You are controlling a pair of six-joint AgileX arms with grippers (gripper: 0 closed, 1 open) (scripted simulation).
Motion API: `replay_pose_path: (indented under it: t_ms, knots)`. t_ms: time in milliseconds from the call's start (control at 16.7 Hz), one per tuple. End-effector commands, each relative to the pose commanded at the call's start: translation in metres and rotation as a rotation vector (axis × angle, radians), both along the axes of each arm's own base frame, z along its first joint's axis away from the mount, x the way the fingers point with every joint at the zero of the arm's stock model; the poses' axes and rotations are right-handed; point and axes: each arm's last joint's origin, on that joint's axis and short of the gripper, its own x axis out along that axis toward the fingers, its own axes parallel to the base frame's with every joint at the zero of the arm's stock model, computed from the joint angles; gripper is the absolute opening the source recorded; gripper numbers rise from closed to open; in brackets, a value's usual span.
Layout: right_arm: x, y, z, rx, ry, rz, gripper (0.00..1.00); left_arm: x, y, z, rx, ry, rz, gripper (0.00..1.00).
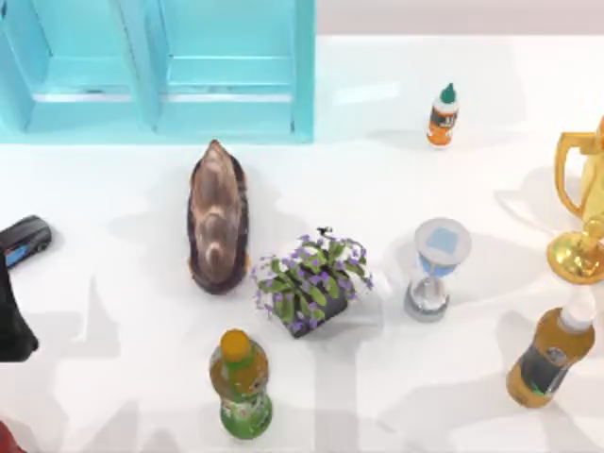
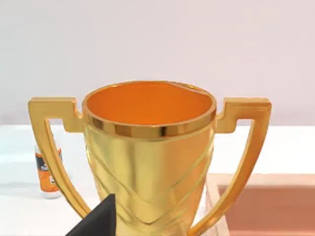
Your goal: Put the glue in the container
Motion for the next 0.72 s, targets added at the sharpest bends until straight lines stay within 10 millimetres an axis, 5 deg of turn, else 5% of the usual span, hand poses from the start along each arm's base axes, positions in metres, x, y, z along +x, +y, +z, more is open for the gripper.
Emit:
replay_pose_path:
  t_ms: [360, 720]
  knots:
    - [0.004, 0.004, 0.008, 0.047, 0.057, 0.003, 1.00, 0.000, 0.000, 0.000, 0.000, 0.000, 0.000, 1.00]
    - [0.037, 0.026, 0.055, 0.092, 0.189, -0.002, 1.00, 0.000, 0.000, 0.000, 0.000, 0.000, 0.000, 1.00]
